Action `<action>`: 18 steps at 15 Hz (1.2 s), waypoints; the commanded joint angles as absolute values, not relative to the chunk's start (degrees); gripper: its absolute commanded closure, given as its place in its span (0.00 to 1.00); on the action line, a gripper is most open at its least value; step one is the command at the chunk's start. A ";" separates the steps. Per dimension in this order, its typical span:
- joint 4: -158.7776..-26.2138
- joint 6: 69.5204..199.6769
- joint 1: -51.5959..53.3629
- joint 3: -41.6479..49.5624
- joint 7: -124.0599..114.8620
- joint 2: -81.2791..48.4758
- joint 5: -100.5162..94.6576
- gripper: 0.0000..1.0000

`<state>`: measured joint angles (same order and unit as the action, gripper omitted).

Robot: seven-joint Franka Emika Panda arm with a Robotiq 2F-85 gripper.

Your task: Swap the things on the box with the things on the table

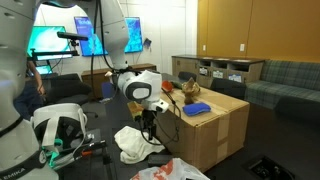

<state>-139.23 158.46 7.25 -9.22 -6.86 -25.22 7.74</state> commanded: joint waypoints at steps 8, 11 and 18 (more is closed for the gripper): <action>-135.21 165.93 20.92 -7.52 -15.47 -38.48 5.47 0.00; -132.73 174.75 27.35 -3.25 -21.31 -45.22 6.71 0.00; -128.51 179.31 34.25 1.32 -24.72 -53.10 10.80 0.00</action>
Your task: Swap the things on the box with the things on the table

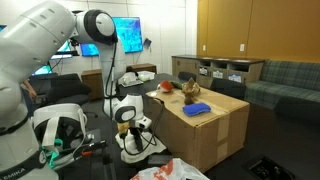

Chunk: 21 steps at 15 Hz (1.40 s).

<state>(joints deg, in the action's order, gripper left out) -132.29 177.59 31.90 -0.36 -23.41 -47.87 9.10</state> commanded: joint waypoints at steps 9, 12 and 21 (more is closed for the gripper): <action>-131.26 178.03 37.79 3.03 -22.72 -48.87 9.51 0.64; -133.00 177.88 39.70 3.91 -22.82 -47.06 9.59 0.86; -147.28 176.28 50.12 14.29 -21.69 -33.97 8.15 0.91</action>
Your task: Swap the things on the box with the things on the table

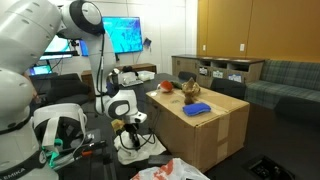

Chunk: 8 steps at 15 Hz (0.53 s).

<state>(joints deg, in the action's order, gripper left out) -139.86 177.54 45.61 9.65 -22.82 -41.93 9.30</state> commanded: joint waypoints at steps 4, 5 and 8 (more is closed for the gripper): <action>-152.47 172.48 56.49 23.99 -20.68 -25.15 4.64 0.91; -153.30 171.52 58.33 27.01 -20.97 -23.09 2.97 0.91; -154.37 167.57 65.14 38.96 -21.48 -16.63 -3.18 0.91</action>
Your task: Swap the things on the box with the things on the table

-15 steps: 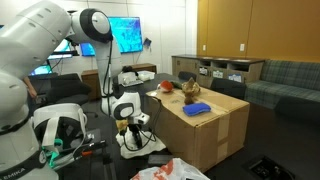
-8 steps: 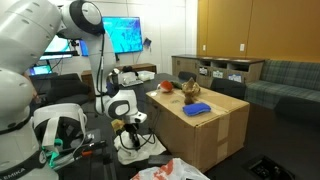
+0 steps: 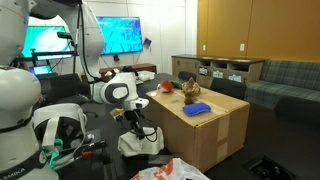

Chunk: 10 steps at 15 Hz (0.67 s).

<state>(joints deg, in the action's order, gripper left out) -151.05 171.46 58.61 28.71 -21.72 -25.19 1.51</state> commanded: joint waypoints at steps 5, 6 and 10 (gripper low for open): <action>-151.30 160.07 75.59 59.36 -25.05 -7.32 -18.30 0.91; -150.05 158.57 76.85 62.10 -25.99 -5.57 -21.18 0.90; -146.04 154.01 78.86 67.71 -31.01 2.00 -32.36 0.91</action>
<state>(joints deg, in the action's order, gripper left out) -148.67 158.13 76.73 64.27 -26.40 -4.64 -24.98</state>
